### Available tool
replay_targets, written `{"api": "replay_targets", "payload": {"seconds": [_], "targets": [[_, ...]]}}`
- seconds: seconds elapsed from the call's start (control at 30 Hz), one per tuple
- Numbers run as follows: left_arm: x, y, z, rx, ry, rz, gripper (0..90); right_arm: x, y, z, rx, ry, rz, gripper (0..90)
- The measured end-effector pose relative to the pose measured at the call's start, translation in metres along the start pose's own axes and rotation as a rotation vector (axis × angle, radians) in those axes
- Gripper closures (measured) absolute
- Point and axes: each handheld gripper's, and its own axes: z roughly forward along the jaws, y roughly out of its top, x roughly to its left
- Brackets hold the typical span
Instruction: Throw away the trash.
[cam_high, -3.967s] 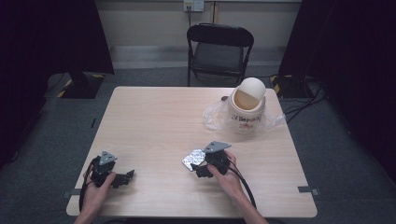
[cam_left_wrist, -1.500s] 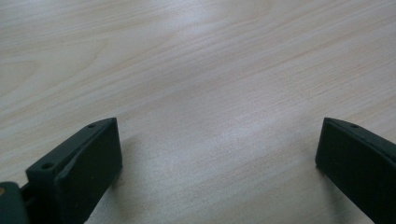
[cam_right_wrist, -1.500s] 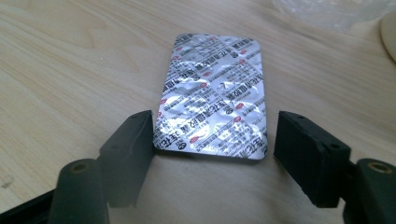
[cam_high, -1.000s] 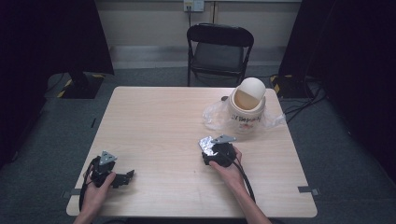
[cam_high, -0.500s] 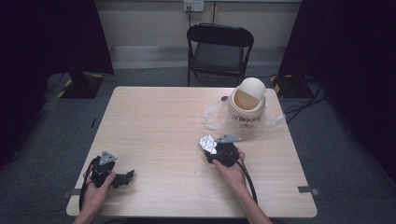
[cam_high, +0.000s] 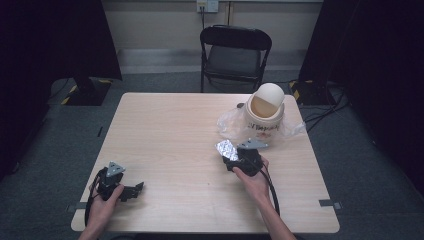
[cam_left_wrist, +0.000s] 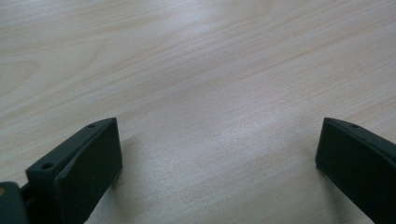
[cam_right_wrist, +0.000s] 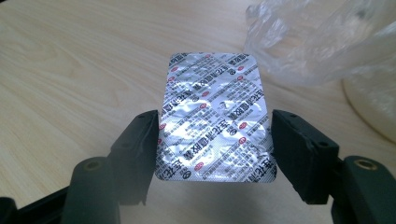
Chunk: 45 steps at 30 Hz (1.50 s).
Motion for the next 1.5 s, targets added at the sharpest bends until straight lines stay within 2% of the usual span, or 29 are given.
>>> {"api": "replay_targets", "payload": {"seconds": [0.53, 1.0, 1.2, 1.5], "targets": [[0.000, 0.000, 0.000, 0.001, 0.001, 0.000, 0.0, -0.021, 0.032, -0.031, -0.090, -0.041, 0.013, 34.1], [0.000, 0.000, 0.000, 0.000, 0.001, -0.002, 0.0, -0.032, 0.058, -0.050, -0.145, -0.071, 0.018, 34.1], [0.000, 0.000, 0.000, 0.001, 0.001, 0.001, 0.0, -0.040, 0.073, -0.054, -0.150, -0.099, 0.019, 34.1], [0.000, 0.000, 0.000, -0.001, 0.001, -0.003, 0.0, -0.061, 0.083, -0.053, -0.133, -0.152, 0.081, 34.1]]}}
